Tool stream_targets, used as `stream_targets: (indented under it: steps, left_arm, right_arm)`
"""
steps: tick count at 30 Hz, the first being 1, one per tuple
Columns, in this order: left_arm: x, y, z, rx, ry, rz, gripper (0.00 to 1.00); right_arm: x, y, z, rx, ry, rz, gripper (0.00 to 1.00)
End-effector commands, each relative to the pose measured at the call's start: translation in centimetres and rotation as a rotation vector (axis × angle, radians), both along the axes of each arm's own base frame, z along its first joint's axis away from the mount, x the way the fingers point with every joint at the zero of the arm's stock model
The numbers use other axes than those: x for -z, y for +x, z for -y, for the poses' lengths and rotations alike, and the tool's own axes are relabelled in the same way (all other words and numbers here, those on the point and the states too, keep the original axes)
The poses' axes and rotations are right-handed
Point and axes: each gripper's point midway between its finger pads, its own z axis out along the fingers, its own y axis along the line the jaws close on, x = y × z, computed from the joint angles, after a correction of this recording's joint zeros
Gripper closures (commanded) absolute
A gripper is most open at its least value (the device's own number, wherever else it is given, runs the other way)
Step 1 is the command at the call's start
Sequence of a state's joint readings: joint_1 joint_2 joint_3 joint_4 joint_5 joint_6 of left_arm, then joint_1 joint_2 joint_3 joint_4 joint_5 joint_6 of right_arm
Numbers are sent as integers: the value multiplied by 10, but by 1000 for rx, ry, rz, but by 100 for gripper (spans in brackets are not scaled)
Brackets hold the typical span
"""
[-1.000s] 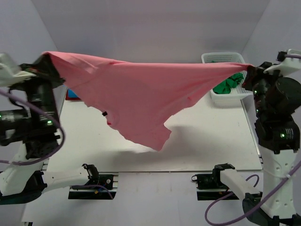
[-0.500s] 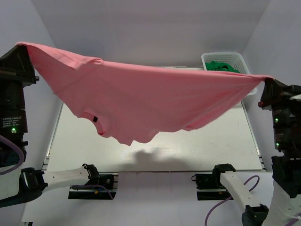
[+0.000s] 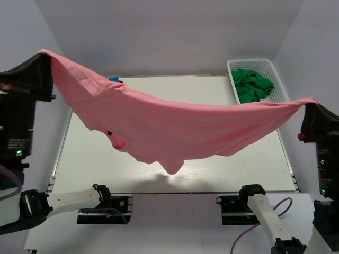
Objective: Fold and stack the t-shirts
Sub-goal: Flatten out the tshirt
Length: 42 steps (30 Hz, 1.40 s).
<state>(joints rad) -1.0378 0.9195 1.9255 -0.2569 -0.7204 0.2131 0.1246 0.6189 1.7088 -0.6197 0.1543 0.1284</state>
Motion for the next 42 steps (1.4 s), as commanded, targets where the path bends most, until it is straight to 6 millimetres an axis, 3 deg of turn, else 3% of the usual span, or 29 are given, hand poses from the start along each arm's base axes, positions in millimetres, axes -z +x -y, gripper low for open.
stream_targets:
  steps: [1, 3, 4, 10, 13, 15, 17, 18, 19, 20, 21, 23, 24, 25, 26, 27, 28, 30, 31, 32, 33, 34, 35, 36, 37, 38, 39, 41, 42]
  left_arm:
    - [32, 47, 49, -129, 143, -104, 100]
    - [49, 70, 65, -231, 145, -139, 100]
    - [55, 76, 69, -271, 185, -140, 100]
    - [106, 109, 101, -382, 240, -147, 100]
    - [151, 143, 125, -428, 332, -204, 100]
    - [183, 172, 126, -481, 353, -264, 100]
    - [228, 209, 139, -501, 429, -342, 100]
    - [246, 228, 130, -520, 401, -383, 100]
    - [260, 242, 129, -530, 414, -414, 100]
    - [288, 264, 137, -523, 460, -460, 100]
    - [290, 280, 125, -554, 410, -479, 100]
    - [313, 311, 127, -551, 438, -517, 100]
    - [321, 322, 123, -560, 434, -530, 100]
    - [329, 337, 111, -582, 427, -545, 100]
    - [326, 348, 106, -598, 409, -547, 100]
    - [353, 367, 104, -617, 442, -587, 100]
    - [361, 381, 92, -635, 423, -600, 100]
    - [368, 403, 83, -649, 409, -603, 100]
    - [373, 415, 70, -671, 372, -610, 100]
    - [389, 433, 70, -674, 385, -627, 100]
    - [398, 444, 66, -676, 380, -642, 100]
    - [405, 455, 65, -671, 377, -647, 100]
    - [419, 474, 57, -690, 363, -653, 100]
    - [429, 483, 57, -673, 381, -667, 100]
    - [418, 494, 51, -685, 340, -641, 100]
    - [426, 501, 53, -683, 335, -648, 100]
    - [459, 510, 48, -691, 359, -698, 100]
    - [459, 521, 46, -682, 307, -678, 100]
    - [469, 525, 42, -663, 314, -704, 90]
  right_arm:
    - [31, 53, -3, 18, 32, -125, 100]
    - [40, 67, -8, -3, 36, -135, 100]
    - [61, 92, -12, -9, 37, -207, 100]
    - [121, 161, -31, -58, 35, -377, 100]
    - [160, 204, -37, -63, 23, -484, 100]
    - [181, 222, -43, -80, 18, -540, 100]
    - [215, 249, -47, -83, 13, -624, 100]
    - [231, 263, -48, -78, 9, -666, 100]
    - [232, 271, -49, -76, 5, -668, 100]
    - [238, 278, -51, -80, 2, -683, 100]
    - [264, 298, -52, -75, -7, -745, 100]
    - [256, 315, -52, -65, -15, -733, 100]
    - [284, 335, -53, -54, -27, -797, 100]
    - [267, 347, -52, -44, -28, -759, 100]
    - [283, 361, -53, -39, -39, -793, 100]
    - [288, 378, -54, -34, -54, -798, 100]
    - [291, 395, -56, -34, -58, -802, 100]
    - [283, 415, -59, -44, -86, -767, 100]
    - [305, 437, -61, -43, -100, -799, 100]
    - [307, 446, -66, -68, -124, -786, 100]
    - [280, 461, -69, -72, -132, -713, 100]
    - [305, 485, -74, -85, -143, -734, 100]
    - [305, 493, -79, -108, -149, -721, 100]
    - [310, 510, -80, -108, -151, -708, 100]
    - [334, 522, -83, -116, -163, -735, 100]
    - [321, 531, -85, -120, -164, -697, 100]
    - [328, 543, -87, -123, -163, -691, 100]
    - [357, 558, -90, -126, -160, -712, 100]
    - [358, 563, -90, -127, -163, -692, 100]
